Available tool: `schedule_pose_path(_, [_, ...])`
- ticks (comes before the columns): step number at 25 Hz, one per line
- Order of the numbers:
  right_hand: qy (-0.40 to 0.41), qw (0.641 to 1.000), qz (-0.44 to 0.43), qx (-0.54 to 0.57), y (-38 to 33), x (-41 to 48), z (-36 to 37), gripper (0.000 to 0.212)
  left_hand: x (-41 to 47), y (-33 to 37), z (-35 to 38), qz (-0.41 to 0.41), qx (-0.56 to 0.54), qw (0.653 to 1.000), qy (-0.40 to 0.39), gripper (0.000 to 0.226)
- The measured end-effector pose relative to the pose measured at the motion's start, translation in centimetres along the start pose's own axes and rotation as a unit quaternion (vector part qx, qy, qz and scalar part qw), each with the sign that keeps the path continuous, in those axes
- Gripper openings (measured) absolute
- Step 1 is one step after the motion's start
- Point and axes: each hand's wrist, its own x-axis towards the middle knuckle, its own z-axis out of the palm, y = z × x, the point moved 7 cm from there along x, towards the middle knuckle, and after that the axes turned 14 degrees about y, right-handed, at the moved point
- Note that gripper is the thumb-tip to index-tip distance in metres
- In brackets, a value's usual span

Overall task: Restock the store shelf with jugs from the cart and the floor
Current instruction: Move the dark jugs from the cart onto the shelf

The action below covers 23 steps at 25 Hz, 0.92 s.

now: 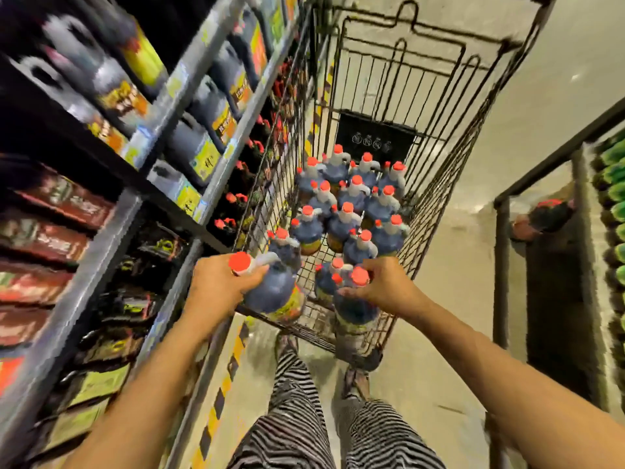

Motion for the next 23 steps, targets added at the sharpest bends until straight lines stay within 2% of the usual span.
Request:
schedule_pose_path(5, [-0.063, 0.980, -0.188, -0.027, -11.0, -0.5, -3.1, 0.041, -3.2, 3.0, -10.0, -0.022, -0.029, 0.994, 0.105, 0.039])
schedule_pose_path(8, [-0.081, 0.955, -0.286, -0.022, -19.5, -0.6, -4.5, 0.039, -4.6, 5.2, -17.4, -0.006, -0.039, 0.984, 0.175, 0.049])
schedule_pose_path(13, [-0.079, 0.921, -0.377, 0.056, -33.6, -0.8, -5.4, 0.031, -5.8, 7.8, -30.1, 0.015, -0.014, 0.960, 0.280, 0.051])
schedule_pose_path(18, [-0.019, 0.866, -0.480, 0.136, -46.2, -3.5, -3.3, 0.034, -8.4, 7.6, -41.2, 0.054, 0.054, 0.919, 0.388, 0.052])
schedule_pose_path(21, [-0.002, 0.844, -0.499, 0.198, -51.8, -4.7, -1.1, 0.029, -9.2, 6.1, -46.0, 0.057, 0.054, 0.895, 0.440, 0.054])
schedule_pose_path(23, [0.005, 0.832, -0.503, 0.232, -55.3, -5.4, 1.0, 0.024, -9.7, 4.9, -48.9, 0.070, 0.076, 0.876, 0.470, 0.047])
